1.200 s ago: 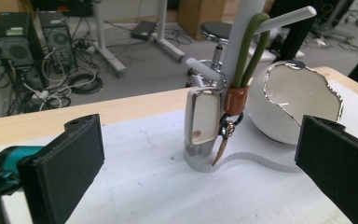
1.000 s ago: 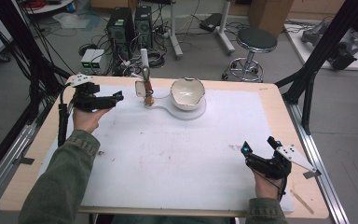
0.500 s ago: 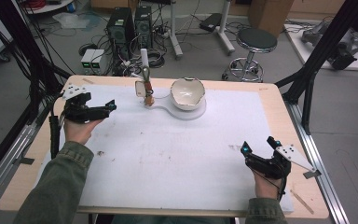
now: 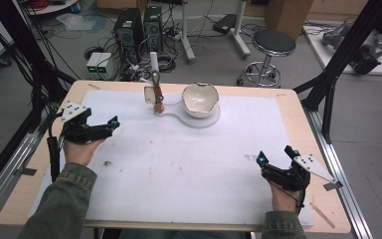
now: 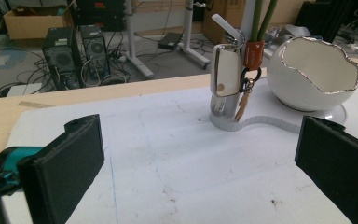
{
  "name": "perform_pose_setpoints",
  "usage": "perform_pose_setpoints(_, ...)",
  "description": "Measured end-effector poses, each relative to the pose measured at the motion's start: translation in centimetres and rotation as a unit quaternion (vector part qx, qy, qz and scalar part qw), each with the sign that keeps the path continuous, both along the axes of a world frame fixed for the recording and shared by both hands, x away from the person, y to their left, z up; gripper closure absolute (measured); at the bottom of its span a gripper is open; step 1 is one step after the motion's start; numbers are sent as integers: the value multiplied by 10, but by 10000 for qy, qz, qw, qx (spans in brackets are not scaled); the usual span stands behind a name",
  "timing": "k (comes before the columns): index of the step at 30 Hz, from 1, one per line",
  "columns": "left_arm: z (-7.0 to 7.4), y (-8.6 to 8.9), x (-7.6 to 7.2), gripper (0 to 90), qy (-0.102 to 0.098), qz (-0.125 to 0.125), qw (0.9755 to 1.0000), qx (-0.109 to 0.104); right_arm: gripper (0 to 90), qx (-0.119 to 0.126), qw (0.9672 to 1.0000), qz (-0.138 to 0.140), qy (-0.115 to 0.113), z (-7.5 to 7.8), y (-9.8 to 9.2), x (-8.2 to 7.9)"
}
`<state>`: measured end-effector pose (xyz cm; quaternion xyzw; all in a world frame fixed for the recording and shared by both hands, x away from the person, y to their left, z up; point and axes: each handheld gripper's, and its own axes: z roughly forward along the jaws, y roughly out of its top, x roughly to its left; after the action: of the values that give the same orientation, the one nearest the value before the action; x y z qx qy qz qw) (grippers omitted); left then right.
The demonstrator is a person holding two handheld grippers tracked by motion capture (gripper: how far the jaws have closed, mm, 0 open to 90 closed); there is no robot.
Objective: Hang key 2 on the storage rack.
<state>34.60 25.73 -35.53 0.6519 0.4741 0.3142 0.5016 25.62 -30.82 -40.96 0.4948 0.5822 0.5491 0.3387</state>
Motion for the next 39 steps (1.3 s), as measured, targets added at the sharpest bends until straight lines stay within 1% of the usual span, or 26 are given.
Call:
perform_pose_setpoints(1,-1,1,-1,16,29,-10,10000,8,7,11,10000,2,11,0,0,0)
perform_pose_setpoints(5,-4,6,-8,16,26,44,10000,27,7,-4,10000,-4,11,0,0,0)
perform_pose_setpoints(7,-6,8,-12,16,-27,80,10000,10,7,2,10000,4,15,0,0,0)
perform_pose_setpoints(8,-8,10,-15,16,-21,88,10000,-4,7,-2,10000,6,20,0,0,0)
perform_pose_setpoints(10,-11,12,-18,17,-19,141,9999,-35,7,-11,10000,10,11,0,0,0)
perform_pose_setpoints(13,-21,17,-25,17,14,269,9996,-79,7,13,10000,7,33,0,1,-1)
perform_pose_setpoints(15,-25,20,-30,16,4,325,9994,-72,7,1,10000,9,32,0,1,-1)
perform_pose_setpoints(17,-29,22,-35,16,-54,396,9992,-70,7,-5,10000,16,33,0,1,0)
perform_pose_setpoints(19,-32,24,-40,16,-160,447,9988,-77,7,-7,10000,11,31,0,2,0)
perform_pose_setpoints(21,-35,26,-45,17,-316,501,9981,-157,7,7,10000,20,57,0,2,-1)
perform_pose_setpoints(22,-37,27,-48,16,-353,494,9980,-171,7,-36,10000,30,33,0,2,-1)
perform_pose_setpoints(23,-38,27,-50,16,-367,511,9978,-192,7,-28,10000,34,39,0,2,-1)
perform_pose_setpoints(26,-40,28,-55,16,-419,575,9974,-134,7,-38,10000,29,48,-1,2,-1)
perform_pose_setpoints(27,-40,28,-58,16,-487,581,9971,-120,7,-37,10000,27,49,-1,3,-1)
perform_pose_setpoints(28,-40,28,-59,17,-547,605,9966,-98,7,-39,10000,27,58,-1,3,-1)
perform_pose_setpoints(30,-41,28,-65,16,-764,662,9949,-50,7,-44,10000,30,46,-1,3,-1)
perform_pose_setpoints(31,-42,29,-68,16,-817,687,9943,-19,7,-37,10000,35,59,-1,3,-2)
perform_pose_setpoints(32,-43,30,-69,16,-857,718,9937,-33,7,-39,10000,39,50,-1,3,-2)
perform_pose_setpoints(36,-48,35,-77,16,-797,830,9933,-96,7,-49,10000,56,46,-1,3,-1)
perform_pose_setpoints(39,-49,39,-80,16,-766,852,9933,-128,7,-20,10000,47,48,-1,3,-1)
